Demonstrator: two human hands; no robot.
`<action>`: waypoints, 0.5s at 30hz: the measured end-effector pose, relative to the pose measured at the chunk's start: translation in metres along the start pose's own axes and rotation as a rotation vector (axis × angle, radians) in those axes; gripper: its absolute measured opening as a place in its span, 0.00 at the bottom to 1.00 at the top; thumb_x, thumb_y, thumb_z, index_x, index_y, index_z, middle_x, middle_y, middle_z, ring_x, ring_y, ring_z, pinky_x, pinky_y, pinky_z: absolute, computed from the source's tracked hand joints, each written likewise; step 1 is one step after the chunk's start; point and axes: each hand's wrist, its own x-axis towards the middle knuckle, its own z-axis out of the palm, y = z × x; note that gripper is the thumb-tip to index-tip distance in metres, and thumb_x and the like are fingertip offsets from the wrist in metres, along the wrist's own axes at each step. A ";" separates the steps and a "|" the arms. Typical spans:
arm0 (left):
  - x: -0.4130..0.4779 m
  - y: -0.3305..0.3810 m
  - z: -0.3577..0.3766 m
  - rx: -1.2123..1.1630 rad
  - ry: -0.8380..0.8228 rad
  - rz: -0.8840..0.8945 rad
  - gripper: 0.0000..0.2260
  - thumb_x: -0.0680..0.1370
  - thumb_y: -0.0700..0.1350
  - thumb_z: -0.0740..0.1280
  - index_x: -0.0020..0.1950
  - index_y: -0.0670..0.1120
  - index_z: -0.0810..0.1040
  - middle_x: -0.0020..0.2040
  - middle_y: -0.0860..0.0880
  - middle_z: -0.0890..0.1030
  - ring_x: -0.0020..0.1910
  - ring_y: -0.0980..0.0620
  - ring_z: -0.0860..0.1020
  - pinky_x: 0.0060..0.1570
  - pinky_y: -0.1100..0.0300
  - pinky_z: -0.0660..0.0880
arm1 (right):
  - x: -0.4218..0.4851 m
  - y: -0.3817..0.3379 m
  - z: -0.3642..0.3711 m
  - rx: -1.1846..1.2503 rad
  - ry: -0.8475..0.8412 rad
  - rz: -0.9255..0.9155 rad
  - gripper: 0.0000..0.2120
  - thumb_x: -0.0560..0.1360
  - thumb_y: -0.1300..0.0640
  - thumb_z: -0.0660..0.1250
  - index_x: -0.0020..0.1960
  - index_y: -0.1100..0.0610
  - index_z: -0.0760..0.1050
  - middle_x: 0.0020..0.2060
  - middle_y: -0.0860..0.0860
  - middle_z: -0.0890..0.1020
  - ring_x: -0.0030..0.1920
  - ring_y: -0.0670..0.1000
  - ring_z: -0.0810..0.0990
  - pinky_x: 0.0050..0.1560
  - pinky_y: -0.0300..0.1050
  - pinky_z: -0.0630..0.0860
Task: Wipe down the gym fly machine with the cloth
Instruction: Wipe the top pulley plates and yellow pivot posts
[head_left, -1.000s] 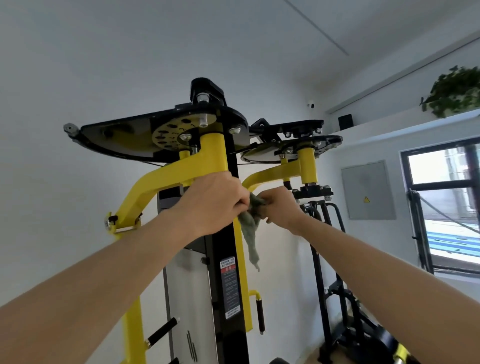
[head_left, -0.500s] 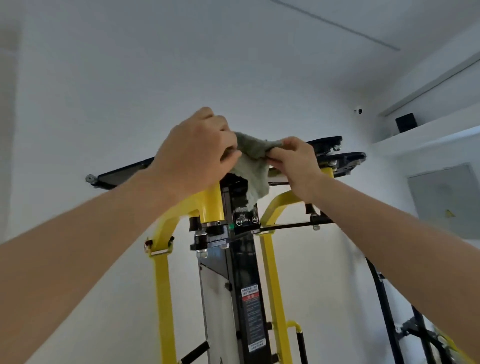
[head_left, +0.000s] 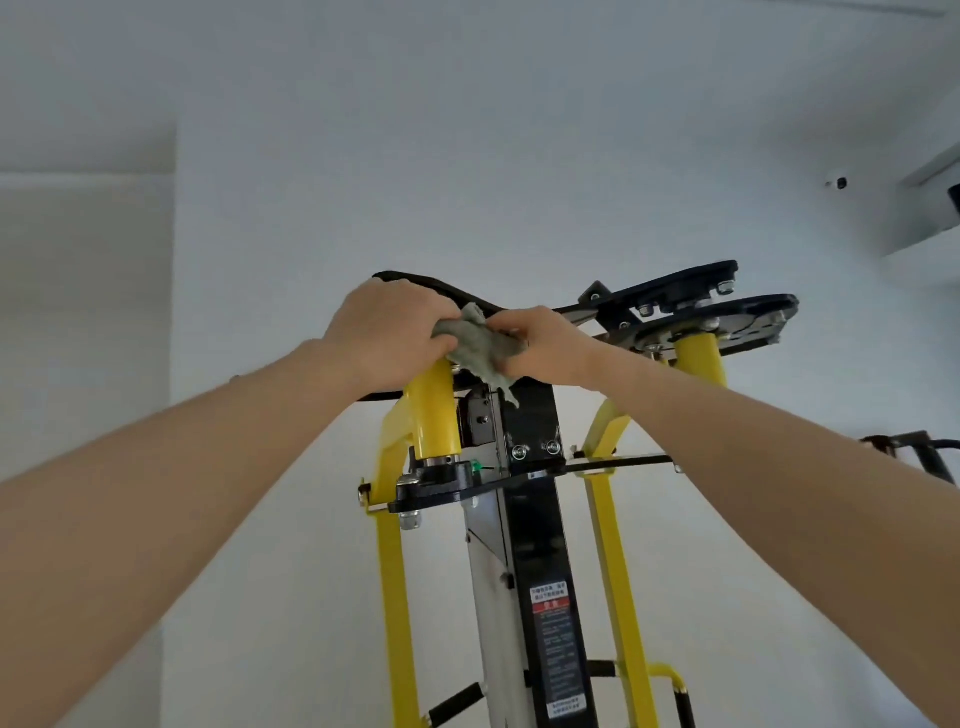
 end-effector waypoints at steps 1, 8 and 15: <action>0.004 0.001 0.001 0.043 0.007 0.012 0.07 0.80 0.52 0.63 0.45 0.52 0.77 0.39 0.53 0.74 0.43 0.48 0.75 0.42 0.55 0.63 | 0.000 0.003 0.000 -0.031 -0.003 -0.006 0.15 0.72 0.65 0.71 0.55 0.51 0.79 0.42 0.48 0.82 0.43 0.45 0.79 0.45 0.38 0.74; 0.039 0.014 0.015 0.124 -0.141 0.096 0.11 0.77 0.61 0.64 0.42 0.55 0.74 0.42 0.52 0.76 0.43 0.49 0.75 0.40 0.55 0.65 | 0.001 0.029 -0.006 -0.075 -0.028 0.049 0.24 0.66 0.61 0.78 0.60 0.51 0.78 0.49 0.47 0.82 0.50 0.45 0.78 0.49 0.38 0.73; 0.064 0.029 0.037 0.171 -0.228 0.146 0.18 0.73 0.68 0.64 0.47 0.55 0.76 0.38 0.55 0.74 0.41 0.49 0.77 0.36 0.58 0.68 | 0.003 0.051 -0.012 -0.127 -0.003 0.114 0.24 0.66 0.58 0.80 0.60 0.53 0.79 0.52 0.48 0.83 0.55 0.51 0.80 0.61 0.53 0.78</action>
